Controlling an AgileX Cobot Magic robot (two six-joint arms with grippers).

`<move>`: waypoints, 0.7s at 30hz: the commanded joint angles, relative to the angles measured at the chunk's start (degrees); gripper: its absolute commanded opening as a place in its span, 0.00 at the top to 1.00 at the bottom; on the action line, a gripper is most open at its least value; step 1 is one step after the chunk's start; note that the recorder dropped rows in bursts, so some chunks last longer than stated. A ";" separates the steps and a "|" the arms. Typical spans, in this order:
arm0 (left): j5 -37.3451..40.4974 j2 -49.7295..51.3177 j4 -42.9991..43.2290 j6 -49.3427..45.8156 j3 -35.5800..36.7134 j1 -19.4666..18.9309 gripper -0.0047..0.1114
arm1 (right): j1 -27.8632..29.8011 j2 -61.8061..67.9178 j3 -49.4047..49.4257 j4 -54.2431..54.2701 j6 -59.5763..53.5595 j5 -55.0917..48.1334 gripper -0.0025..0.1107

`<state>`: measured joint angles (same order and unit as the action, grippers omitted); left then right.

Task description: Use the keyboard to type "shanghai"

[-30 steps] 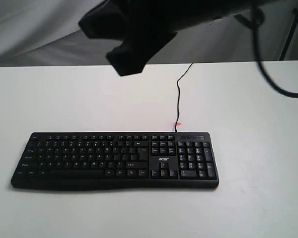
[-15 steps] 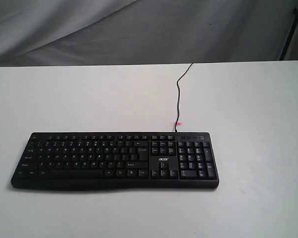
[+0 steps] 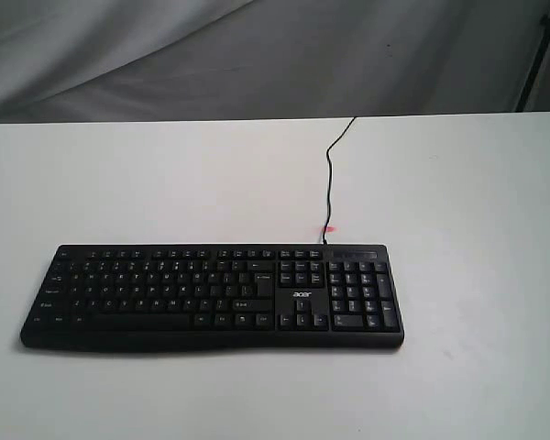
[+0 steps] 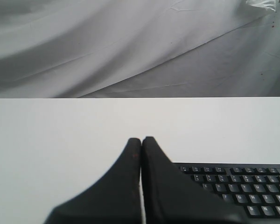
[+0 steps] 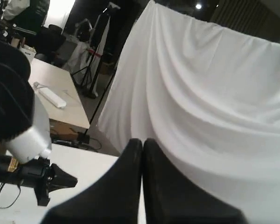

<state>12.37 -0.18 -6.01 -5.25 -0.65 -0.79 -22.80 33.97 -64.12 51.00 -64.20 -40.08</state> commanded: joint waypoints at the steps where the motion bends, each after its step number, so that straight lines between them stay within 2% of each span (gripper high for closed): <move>1: -0.14 0.18 -0.23 0.07 0.03 0.23 0.95 | -0.12 -3.21 0.35 0.60 0.14 7.15 0.98; 6: -0.14 0.18 -0.23 0.07 0.03 0.23 0.95 | -0.12 -6.67 0.35 -5.60 0.14 9.00 0.98; 14: -0.14 0.18 -0.23 0.07 0.03 0.23 0.95 | -0.12 -11.13 0.35 -13.54 2.35 4.42 0.98; 17: -0.14 0.18 -0.23 0.07 0.03 0.23 0.95 | 0.59 -11.99 0.35 -18.18 8.91 4.54 0.98; 21: -0.14 0.18 -0.23 0.07 0.03 0.23 0.95 | 5.20 -13.24 0.35 -27.00 22.39 3.88 0.98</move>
<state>12.37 -0.18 -6.01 -5.25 -0.65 -0.79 -20.34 21.44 -64.12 29.72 -49.71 -35.18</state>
